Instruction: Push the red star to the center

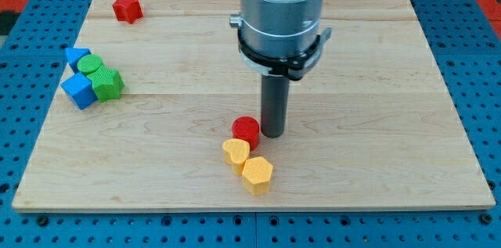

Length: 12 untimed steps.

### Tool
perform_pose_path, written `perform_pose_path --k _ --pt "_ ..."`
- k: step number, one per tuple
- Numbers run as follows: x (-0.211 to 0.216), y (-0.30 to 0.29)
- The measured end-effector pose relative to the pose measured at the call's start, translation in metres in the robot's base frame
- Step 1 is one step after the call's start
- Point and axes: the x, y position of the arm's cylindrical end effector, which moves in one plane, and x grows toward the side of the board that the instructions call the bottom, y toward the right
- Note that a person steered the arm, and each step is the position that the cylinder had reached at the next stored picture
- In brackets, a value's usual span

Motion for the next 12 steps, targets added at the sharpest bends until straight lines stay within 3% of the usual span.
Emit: perform_pose_path --k 1,2,6,7,9,10,12 --pt "-0.005 0.002" --pt "-0.078 0.023" --pt "-0.292 -0.124" --pt "-0.319 -0.163" --pt "-0.318 -0.245" --pt "-0.297 -0.260" --pt "-0.248 -0.204"
